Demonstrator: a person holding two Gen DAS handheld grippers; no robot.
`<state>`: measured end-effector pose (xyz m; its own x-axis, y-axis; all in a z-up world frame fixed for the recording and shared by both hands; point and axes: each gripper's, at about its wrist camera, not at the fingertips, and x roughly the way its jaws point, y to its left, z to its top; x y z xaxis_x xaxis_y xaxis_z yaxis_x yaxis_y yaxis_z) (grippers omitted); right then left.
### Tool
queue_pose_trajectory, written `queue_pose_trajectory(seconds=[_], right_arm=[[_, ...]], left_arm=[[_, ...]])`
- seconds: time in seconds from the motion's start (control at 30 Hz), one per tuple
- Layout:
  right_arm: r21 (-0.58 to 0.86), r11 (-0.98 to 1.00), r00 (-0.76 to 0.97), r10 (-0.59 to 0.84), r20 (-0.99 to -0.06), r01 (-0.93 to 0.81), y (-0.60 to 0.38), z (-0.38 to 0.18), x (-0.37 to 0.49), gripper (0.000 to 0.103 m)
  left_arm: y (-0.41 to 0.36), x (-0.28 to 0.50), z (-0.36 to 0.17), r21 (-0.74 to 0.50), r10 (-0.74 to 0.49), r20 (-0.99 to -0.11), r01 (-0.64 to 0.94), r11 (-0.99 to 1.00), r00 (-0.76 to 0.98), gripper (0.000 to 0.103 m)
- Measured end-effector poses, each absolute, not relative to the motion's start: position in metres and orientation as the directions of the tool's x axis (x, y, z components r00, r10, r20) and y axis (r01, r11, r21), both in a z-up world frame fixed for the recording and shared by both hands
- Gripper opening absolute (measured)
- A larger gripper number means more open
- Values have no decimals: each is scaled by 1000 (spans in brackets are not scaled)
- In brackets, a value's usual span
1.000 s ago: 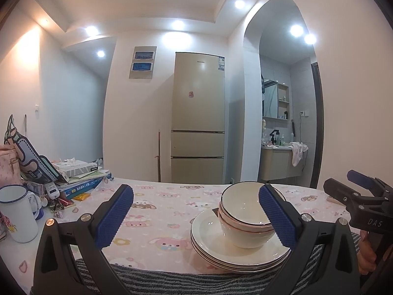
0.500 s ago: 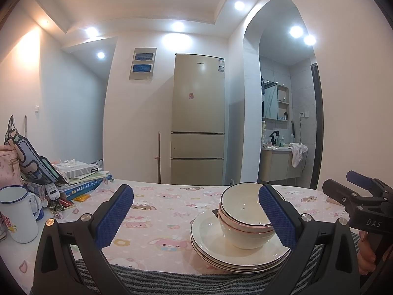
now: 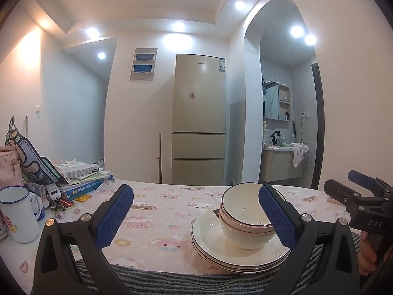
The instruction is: Organize plates and bowls
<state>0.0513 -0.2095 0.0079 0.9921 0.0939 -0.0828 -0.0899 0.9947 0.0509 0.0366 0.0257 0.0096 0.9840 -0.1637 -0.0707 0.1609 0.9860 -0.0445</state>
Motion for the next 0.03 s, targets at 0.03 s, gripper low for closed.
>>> queue_pose_trajectory(seconds=[0.03], right_arm=[[50, 995, 992, 94, -82, -90, -209, 7, 51, 103]], left_arm=[[26, 37, 10, -48, -164, -71, 161, 986, 984, 103]])
